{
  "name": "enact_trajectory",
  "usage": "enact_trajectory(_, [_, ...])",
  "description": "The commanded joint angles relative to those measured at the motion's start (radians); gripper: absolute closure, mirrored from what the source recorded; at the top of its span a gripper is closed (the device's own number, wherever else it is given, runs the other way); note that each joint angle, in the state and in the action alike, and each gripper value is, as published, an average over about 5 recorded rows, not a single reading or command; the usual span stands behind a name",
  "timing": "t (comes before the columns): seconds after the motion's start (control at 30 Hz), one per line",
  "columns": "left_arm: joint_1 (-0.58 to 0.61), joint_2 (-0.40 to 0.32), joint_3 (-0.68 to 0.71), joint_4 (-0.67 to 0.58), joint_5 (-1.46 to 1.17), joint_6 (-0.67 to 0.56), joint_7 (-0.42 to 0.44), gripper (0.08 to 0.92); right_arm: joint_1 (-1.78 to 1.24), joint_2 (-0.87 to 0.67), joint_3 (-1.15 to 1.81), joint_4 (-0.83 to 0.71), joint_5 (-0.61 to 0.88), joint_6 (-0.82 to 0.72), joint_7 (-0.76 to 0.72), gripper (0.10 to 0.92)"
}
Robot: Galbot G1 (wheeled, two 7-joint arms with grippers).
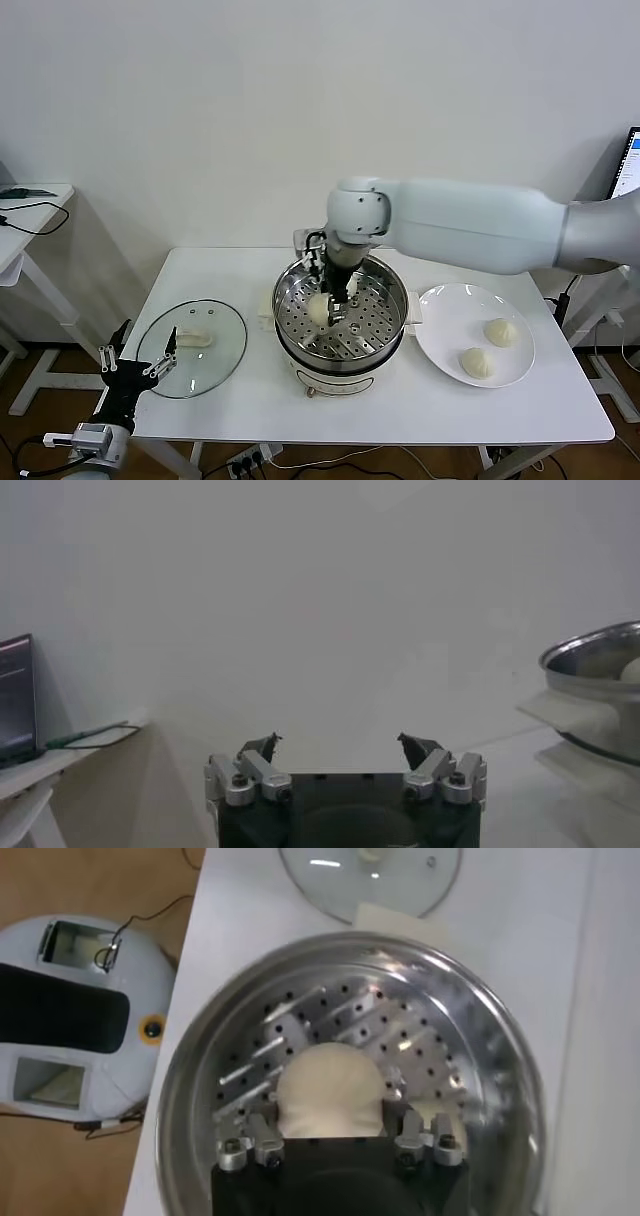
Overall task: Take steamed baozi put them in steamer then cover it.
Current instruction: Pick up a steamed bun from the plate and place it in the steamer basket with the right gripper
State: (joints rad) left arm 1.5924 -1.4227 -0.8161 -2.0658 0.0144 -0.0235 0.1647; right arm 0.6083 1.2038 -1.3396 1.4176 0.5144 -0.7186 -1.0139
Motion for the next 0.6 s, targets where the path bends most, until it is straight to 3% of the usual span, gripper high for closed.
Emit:
enact_trajectory(0.03, [0.003, -0.001, -0.002, 0.003, -0.001, -0.004, 0.003, 0.177, -0.094, 0.116, 0.023, -0.165, -0.076, 0.001, -0.002, 0.351])
enact_trajectory(0.4, [0.007, -0.003, -0.004, 0.002, -0.002, -0.008, 0.005, 0.177, -0.119, 0.152, 0.052, -0.218, -0.091, 0.008, -0.007, 0.346])
enact_trajectory(0.6, [0.012, -0.003, -0.001, -0.006, -0.002, -0.006, 0.004, 0.177, -0.100, 0.093, 0.074, -0.169, -0.081, 0.010, -0.014, 0.236])
